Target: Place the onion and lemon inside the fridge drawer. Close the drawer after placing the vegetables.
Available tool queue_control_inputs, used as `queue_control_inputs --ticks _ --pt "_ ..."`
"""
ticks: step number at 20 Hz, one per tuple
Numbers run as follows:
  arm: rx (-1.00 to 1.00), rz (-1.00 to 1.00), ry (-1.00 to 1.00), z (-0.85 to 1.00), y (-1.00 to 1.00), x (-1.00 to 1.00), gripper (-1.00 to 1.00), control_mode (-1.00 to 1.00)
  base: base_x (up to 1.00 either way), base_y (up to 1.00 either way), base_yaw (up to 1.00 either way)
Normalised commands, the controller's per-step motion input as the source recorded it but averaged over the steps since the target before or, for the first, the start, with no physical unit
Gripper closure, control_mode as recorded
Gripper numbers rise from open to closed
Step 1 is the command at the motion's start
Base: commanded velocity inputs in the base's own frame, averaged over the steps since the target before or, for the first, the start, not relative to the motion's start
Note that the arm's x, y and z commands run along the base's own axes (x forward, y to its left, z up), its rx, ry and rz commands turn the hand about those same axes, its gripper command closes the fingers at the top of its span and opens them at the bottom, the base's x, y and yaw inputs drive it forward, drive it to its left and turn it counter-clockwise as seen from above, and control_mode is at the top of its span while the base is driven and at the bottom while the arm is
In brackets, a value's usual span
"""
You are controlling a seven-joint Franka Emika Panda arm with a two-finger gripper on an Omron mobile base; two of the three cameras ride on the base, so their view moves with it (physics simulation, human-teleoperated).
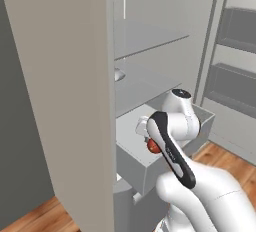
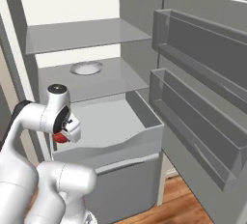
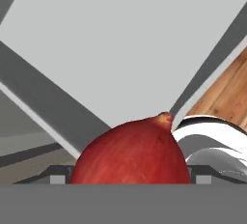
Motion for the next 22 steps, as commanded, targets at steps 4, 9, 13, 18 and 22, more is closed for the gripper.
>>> queue_control_inputs --ticks 4,9,13,18,22 --pt "0.00 0.03 0.09 0.00 -0.31 0.63 1.00 -1.00 0.00 0.00 0.00" --pt "0.00 0.00 0.20 -0.07 -0.14 1.00 1.00 -1.00 0.00 0.00 0.00" --pt "0.00 0.00 0.28 -0.28 -0.01 1.00 1.00 -1.00 0.00 0.00 0.00" --pt "0.00 0.00 0.20 -0.49 -0.24 0.83 1.00 -1.00 0.00 0.00 0.00" --pt "0.00 0.00 0.02 -0.57 -0.28 0.30 1.00 -1.00 0.00 0.00 0.00"
